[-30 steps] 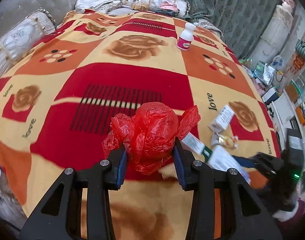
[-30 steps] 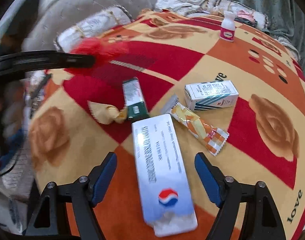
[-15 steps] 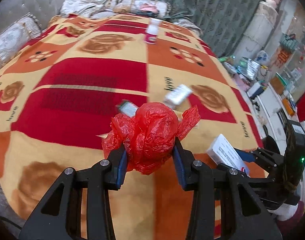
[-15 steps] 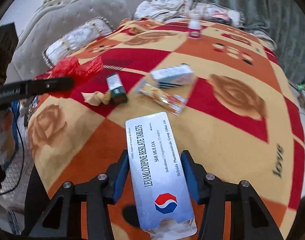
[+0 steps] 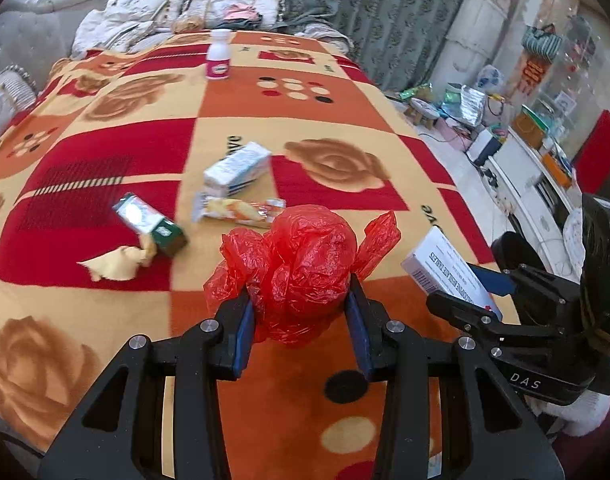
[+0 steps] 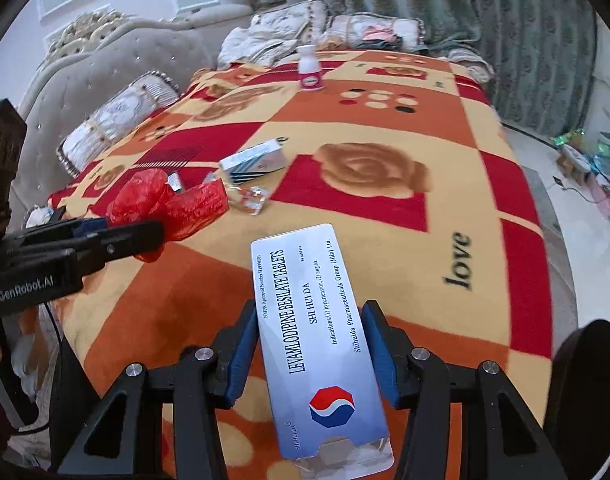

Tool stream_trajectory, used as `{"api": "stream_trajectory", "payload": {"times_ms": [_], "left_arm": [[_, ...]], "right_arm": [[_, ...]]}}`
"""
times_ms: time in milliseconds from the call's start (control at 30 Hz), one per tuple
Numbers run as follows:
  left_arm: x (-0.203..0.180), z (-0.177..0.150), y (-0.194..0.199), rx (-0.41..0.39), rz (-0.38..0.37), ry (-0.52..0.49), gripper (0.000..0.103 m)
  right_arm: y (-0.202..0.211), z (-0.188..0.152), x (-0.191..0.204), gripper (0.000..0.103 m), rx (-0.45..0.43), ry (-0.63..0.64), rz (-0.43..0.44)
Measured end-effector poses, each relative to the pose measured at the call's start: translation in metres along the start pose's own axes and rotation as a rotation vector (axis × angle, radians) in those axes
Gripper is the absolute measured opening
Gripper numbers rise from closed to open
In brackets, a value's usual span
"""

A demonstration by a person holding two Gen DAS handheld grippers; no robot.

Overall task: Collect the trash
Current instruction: 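Carry the red bag and white tablet box with both tools over the bin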

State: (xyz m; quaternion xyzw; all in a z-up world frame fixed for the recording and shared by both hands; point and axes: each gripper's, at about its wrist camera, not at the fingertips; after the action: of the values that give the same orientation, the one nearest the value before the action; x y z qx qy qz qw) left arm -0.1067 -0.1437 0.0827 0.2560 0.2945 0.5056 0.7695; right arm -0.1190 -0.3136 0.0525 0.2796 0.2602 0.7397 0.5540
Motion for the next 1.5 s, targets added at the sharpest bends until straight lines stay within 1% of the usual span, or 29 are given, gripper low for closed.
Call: {"api": "stream_trajectory", "payload": {"times_ms": [367,1033,1500], "left_arm": [[-0.037,0.0,-0.007,0.007,-0.03,-0.048,0.039],[-0.079,0.001,-0.027,0.035,-0.074,-0.112,0.039],[-0.127,0.002,-0.043,0.052,-0.129,-0.171,0.039]], "right_arm": [[0.019,-0.009,-0.029,0.05,-0.015,-0.04,-0.044],[0.043,-0.018,-0.071,0.05,-0.042,-0.11,-0.101],[0.067,-0.033,-0.114,0.05,-0.055,-0.186,-0.17]]}}
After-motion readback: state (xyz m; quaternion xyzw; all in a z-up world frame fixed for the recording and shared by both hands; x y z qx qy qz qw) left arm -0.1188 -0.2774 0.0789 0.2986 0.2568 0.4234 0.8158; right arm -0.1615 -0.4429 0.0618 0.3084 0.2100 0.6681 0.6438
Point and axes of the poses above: each gripper's, at about its wrist camera, not at the fingertips, and y roughly against the way its jaws point, x to its left, z to its top, and after that the axes turned 7 degrees about -x, right-handed
